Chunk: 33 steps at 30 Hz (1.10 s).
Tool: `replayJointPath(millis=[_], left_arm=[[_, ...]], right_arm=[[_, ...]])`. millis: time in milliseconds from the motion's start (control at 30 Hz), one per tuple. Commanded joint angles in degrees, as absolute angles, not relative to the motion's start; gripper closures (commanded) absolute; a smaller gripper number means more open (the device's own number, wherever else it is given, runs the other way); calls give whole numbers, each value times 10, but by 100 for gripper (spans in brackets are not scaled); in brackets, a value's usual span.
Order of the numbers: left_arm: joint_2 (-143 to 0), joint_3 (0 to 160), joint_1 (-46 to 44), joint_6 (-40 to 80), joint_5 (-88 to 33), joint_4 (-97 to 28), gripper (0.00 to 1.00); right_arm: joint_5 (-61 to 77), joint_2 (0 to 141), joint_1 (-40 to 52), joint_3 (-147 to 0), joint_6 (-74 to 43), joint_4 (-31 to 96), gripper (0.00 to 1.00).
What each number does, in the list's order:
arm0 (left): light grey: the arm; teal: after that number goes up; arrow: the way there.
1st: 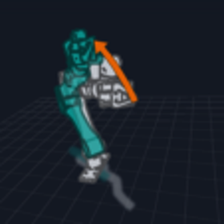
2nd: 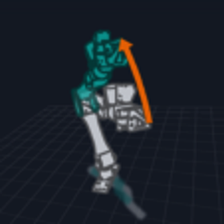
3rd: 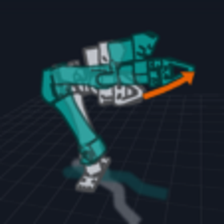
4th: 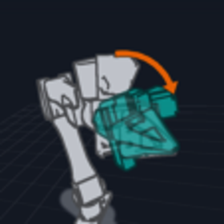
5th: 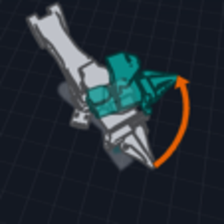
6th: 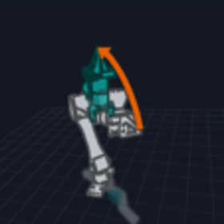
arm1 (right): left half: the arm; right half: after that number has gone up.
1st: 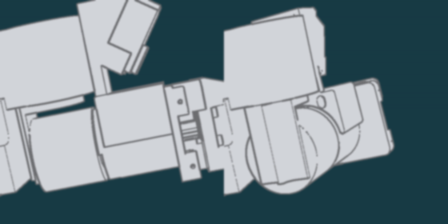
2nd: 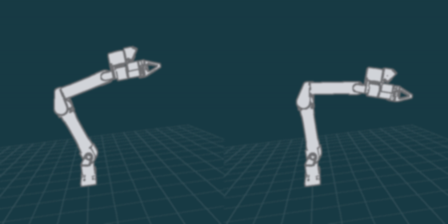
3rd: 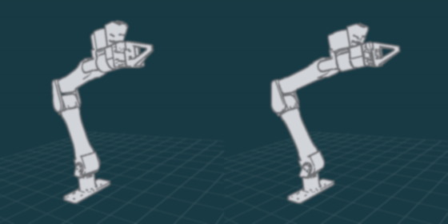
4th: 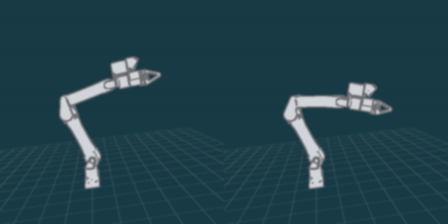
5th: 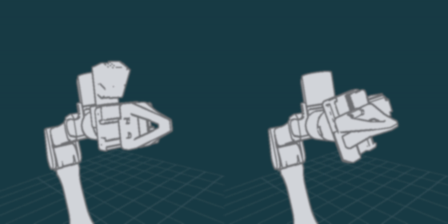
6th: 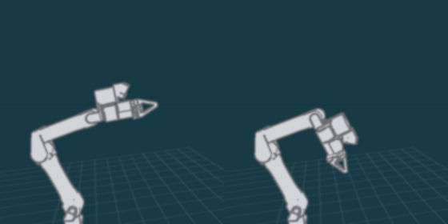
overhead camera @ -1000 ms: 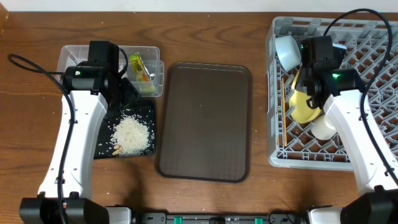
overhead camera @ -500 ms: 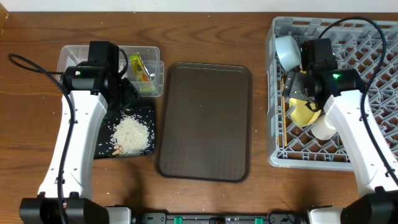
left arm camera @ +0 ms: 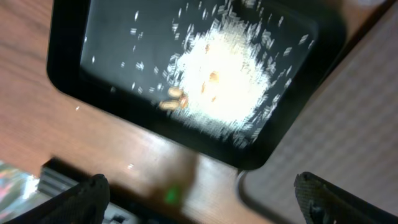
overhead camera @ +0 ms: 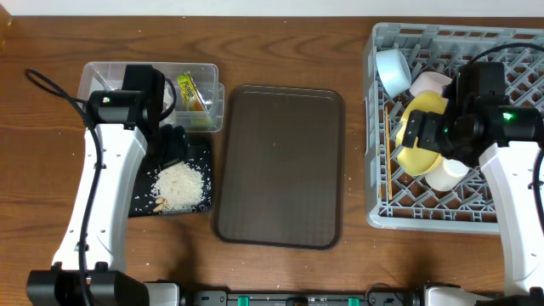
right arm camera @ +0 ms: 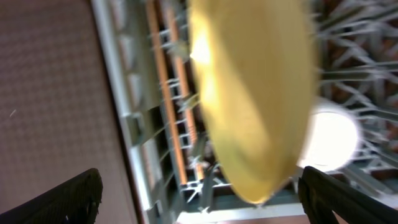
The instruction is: Sort waste into correct bins and load items into the dishwasher rack
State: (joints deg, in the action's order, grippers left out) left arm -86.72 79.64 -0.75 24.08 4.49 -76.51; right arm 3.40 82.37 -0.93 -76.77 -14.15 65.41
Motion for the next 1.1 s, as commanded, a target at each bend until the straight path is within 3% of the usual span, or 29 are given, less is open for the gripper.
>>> replayJointPath(millis=[0,300,667,1067], left_arm=[[-860,773,-5,206,49,-785,2],[-783,661,-6,167,4,-734,2],[-457,517,-6,168,-21,-630,2],[-341,516,-6,168,-22,-603,1]], right_arm=[[93,819,-14,-755,-100,657,1],[92,710,-14,-644,-101,643,1],[75,457,-14,-531,-93,602,1],[75,420,-14,-531,-93,613,1]])
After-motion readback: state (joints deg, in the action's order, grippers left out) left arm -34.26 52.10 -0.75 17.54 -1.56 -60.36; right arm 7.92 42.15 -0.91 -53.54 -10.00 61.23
